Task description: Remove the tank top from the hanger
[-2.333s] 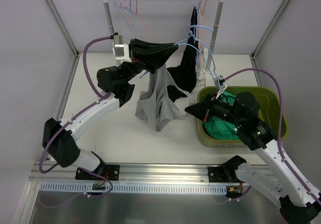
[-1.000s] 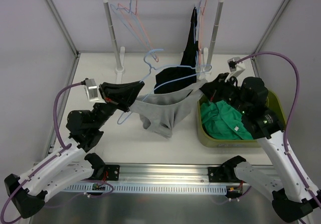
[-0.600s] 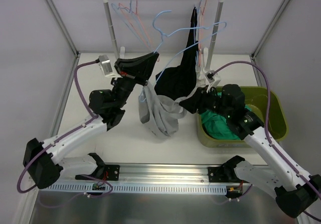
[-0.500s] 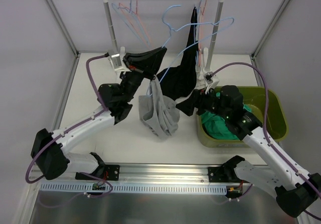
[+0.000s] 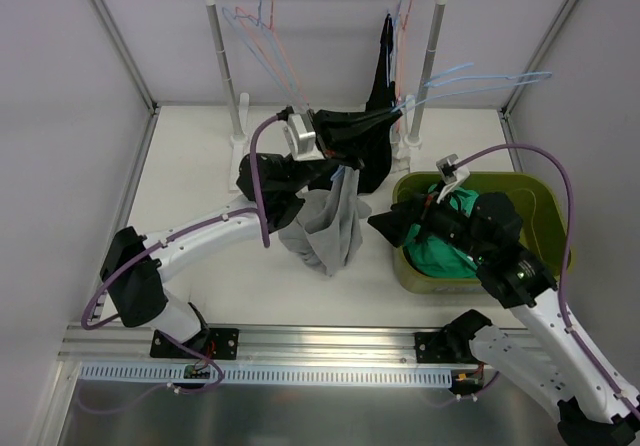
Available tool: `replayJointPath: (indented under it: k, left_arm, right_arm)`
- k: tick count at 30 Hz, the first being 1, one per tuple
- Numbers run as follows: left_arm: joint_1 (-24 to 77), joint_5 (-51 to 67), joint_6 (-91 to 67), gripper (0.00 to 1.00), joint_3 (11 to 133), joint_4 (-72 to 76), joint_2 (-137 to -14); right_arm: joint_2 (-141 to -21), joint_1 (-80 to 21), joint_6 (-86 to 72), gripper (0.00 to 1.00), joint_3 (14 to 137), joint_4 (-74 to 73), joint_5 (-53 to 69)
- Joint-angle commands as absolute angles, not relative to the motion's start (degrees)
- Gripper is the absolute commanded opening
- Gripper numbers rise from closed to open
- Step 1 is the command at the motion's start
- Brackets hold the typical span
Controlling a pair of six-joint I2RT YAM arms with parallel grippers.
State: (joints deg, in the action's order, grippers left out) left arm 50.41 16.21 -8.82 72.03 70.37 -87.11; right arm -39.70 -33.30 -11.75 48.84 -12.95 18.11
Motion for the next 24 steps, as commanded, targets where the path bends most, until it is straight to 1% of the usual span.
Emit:
replayJointPath:
  k: [1,4,6,7,8,9,10,12,13,15,16,18,19,21,22,24]
  left_arm:
    - [53.4,20.1,8.2,0.0,77.4,96.2,-85.3]
    - [53.8,15.3,11.9,0.0,79.1,96.3,-85.3]
    - [54.9,9.7,15.5,0.0,79.5,96.3,-84.6]
    - [55.5,5.1,16.5,0.0,80.4,96.3,-84.4]
    - [55.5,4.1,17.5,0.0,81.1,96.4,-84.3]
    - [55.7,2.9,17.7,0.0,82.3,96.4,-84.5]
    - [55.7,-1.5,17.3,0.0,85.3,96.4,-84.7]
    - [55.6,-2.9,17.2,0.0,89.7,96.4,-86.8]
    - [55.6,-2.7,17.6,0.0,95.2,96.4,-87.8]
    - [55.6,-1.5,16.7,0.0,101.0,96.3,-91.5]
    - [55.6,-1.0,16.6,0.0,106.0,96.3,-92.5]
    - [55.7,-1.3,16.9,0.0,109.4,96.2,-95.0]
    - [55.6,-1.4,17.6,0.0,109.9,96.2,-95.4]
    - [55.7,-2.0,18.4,0.0,107.2,96.3,-94.5]
    - [55.7,-1.6,18.9,0.0,102.6,96.3,-93.9]
    - [55.7,-2.1,20.3,0.0,97.3,96.3,-91.4]
  right_arm:
    - [-36.3,-33.1,-9.7,0.95,48.7,-15.9,17.3]
    - [-35.2,-33.1,-8.8,0.96,49.0,-17.3,15.9]
    - [-35.7,-33.1,-8.7,0.96,49.4,-17.4,15.9]
    - [-36.3,-33.1,-8.8,0.96,49.7,-17.4,16.3]
    - [-36.6,-33.1,-9.0,0.96,50.2,-17.4,16.8]
    - [-36.9,-33.2,-9.2,0.96,50.4,-17.4,17.0]
    - [-37.2,-33.2,-9.4,0.96,50.5,-17.4,17.2]
    - [-37.2,-33.1,-9.6,0.96,50.8,-17.4,17.3]
    - [-37.1,-33.1,-9.8,0.96,51.0,-17.4,17.2]
    - [-37.0,-33.2,-9.9,0.96,51.6,-17.5,17.6]
    - [-37.0,-33.2,-9.9,0.96,51.9,-17.9,17.9]
    - [-36.5,-33.2,-9.8,0.96,52.6,-18.5,17.8]
    - [-36.1,-33.1,-9.5,0.96,52.6,-19.2,17.8]
    - [-35.1,-33.1,-9.4,0.96,52.6,-19.5,17.4]
    - [-34.8,-33.2,-9.3,0.96,52.3,-19.9,17.3]
    - [-34.4,-33.2,-9.0,0.96,51.9,-20.1,17.2]
